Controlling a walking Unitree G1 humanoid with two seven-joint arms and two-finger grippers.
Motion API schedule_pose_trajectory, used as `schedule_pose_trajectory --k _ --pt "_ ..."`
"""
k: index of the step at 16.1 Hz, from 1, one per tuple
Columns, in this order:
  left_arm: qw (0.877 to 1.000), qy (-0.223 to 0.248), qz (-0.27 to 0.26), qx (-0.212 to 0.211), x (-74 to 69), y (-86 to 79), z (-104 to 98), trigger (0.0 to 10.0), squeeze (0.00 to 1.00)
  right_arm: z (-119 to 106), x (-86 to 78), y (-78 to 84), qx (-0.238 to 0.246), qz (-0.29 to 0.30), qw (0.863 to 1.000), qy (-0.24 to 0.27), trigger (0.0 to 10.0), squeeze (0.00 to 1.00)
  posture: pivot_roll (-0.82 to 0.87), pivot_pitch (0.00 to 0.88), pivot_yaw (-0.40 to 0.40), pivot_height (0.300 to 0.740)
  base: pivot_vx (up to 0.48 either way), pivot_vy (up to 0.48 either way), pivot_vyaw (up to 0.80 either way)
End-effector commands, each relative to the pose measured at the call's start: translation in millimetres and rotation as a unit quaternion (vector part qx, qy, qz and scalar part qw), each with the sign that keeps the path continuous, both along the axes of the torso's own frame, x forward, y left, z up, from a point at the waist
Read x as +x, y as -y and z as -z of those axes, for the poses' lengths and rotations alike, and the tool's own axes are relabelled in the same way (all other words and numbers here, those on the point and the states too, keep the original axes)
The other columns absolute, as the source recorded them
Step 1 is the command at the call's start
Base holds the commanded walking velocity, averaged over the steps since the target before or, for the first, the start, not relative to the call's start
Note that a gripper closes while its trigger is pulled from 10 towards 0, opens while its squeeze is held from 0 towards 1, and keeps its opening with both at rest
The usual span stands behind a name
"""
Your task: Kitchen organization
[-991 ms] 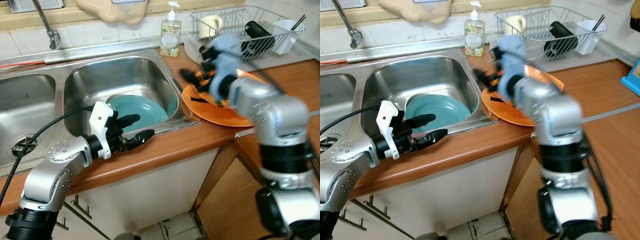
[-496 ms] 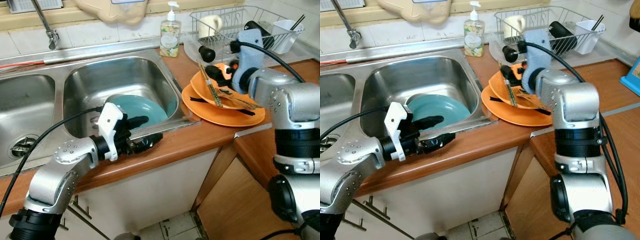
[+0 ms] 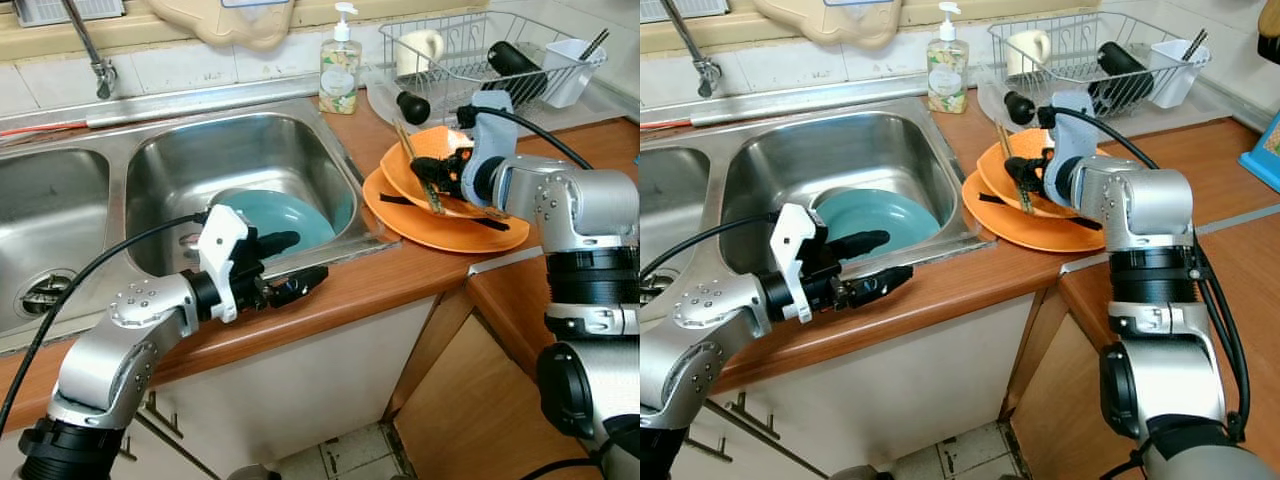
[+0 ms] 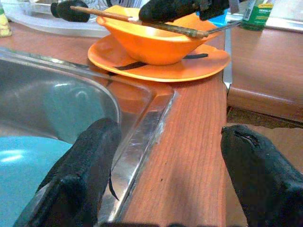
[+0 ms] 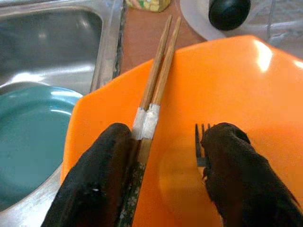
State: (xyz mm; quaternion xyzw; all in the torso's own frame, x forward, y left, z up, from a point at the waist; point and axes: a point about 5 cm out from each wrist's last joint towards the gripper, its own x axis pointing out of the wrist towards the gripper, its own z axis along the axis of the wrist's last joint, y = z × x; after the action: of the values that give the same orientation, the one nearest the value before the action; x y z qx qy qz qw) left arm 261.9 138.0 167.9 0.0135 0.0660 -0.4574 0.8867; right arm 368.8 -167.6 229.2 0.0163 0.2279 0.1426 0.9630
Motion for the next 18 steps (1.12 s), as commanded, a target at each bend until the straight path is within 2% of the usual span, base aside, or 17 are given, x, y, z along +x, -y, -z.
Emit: schedule_pose_trajectory --k 1,10,18 --pt "1.0 0.005 0.006 0.007 -1.1 3.5 -2 10.0 0.0 -6 2.0 -3.7 0.008 -0.012 1.0 -0.001 0.0 0.0 -0.07 0.0 0.029 0.74 0.0 0.0 0.0" --pt "1.0 0.004 0.006 0.011 -1.5 2.8 -2 10.0 0.0 5 4.8 -6.3 0.037 -0.026 0.998 -0.034 0.0 0.0 -0.07 0.0 0.032 0.74 0.0 0.0 0.0" --pt "1.0 0.005 0.006 0.011 0.0 2.9 -3 10.0 0.0 1 5.9 -2.0 0.062 -0.023 0.998 -0.019 0.0 0.0 -0.07 0.0 0.034 0.74 0.0 0.0 0.0"
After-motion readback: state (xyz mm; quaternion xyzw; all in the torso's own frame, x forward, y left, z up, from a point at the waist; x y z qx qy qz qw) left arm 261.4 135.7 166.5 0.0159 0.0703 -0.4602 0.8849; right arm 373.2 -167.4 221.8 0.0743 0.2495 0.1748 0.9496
